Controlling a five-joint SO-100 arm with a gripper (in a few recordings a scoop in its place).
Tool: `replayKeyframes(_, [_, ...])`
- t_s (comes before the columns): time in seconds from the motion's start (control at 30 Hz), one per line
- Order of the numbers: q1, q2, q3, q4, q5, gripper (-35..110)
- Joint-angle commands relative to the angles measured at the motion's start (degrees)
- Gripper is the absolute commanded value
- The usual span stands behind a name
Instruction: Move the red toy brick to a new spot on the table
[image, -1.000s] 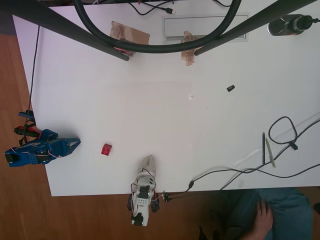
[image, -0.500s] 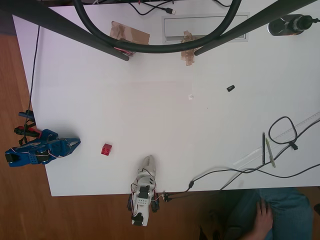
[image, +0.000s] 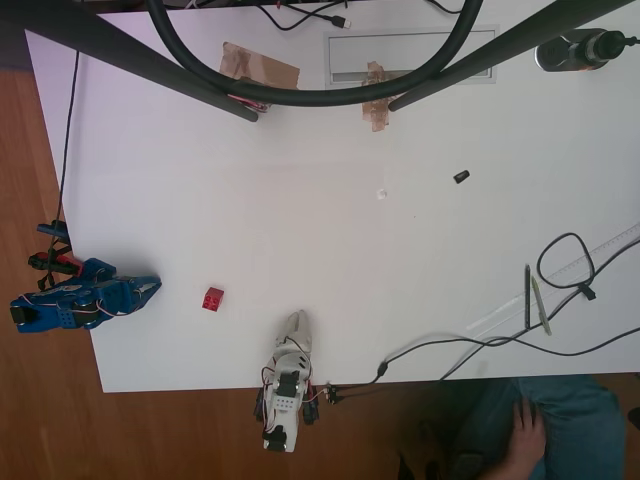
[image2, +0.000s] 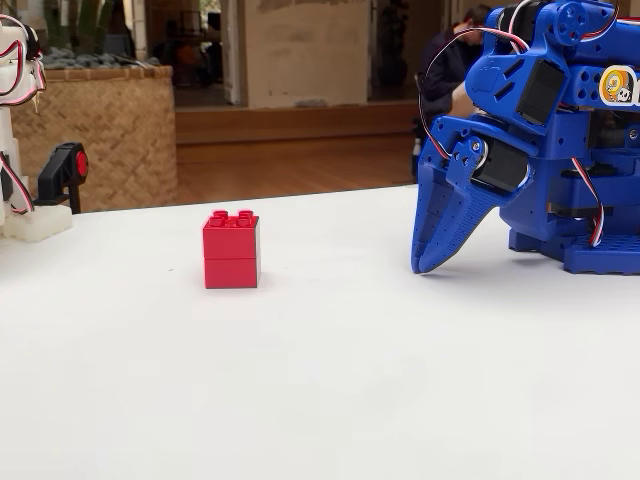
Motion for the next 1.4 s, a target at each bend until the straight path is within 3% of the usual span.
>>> replayKeyframes(0.0, [-0.2,1.9,1.8,-0.2,0.1,0])
replayKeyframes(0.43, [4.0,-1.5,-0.4,-5.3,-3.8,0])
replayKeyframes(0.73, [-1.7,-24.2,-20.5,-13.4,2.4,0])
replayKeyframes(1.0, [1.8,-51.7,-45.1,-16.5,10.0,5])
replayKeyframes(1.37, [5.3,-71.4,-63.5,-21.4,8.3,16])
